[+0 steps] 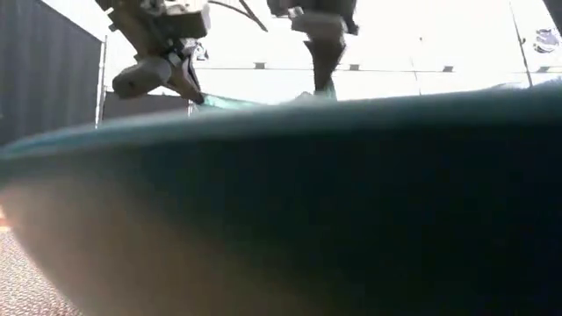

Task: Set table place
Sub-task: Fold the blue table napkin

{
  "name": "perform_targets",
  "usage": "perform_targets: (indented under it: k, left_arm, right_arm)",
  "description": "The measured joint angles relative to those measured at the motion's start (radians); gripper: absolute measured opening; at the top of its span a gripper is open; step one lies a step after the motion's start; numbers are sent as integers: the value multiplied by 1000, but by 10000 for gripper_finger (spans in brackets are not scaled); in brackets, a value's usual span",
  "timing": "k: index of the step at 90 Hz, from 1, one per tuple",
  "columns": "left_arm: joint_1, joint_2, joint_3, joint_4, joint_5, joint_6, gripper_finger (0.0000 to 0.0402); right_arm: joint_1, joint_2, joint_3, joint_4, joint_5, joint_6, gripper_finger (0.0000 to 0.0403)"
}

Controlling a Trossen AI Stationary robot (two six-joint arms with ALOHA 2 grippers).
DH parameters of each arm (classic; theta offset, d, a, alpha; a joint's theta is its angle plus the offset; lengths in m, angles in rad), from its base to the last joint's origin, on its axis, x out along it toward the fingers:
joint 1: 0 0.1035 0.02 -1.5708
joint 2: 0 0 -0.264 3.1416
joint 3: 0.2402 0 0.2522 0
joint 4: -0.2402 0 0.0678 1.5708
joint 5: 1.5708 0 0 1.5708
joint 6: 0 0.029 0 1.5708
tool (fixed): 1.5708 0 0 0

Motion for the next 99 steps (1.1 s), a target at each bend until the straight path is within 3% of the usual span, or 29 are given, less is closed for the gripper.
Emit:
perform_targets:
  k: [22, 38, 58, 99]
  left_arm:
    - [138, 0, -3, 209, 184, 157, 0]
    - [269, 9, -3, 290, 303, 199, 0]
    - [349, 52, -3, 299, 389, 176, 0]
    - [353, 133, -3, 301, 386, 194, 0]
  right_arm:
    - [-149, -405, -566, 539, -189, -115, 0]
    - [-273, -546, -813, 783, -337, -172, 0]
    - [-343, -524, -881, 871, -422, -237, 0]
    - [-300, -504, -879, 919, -462, -138, 0]
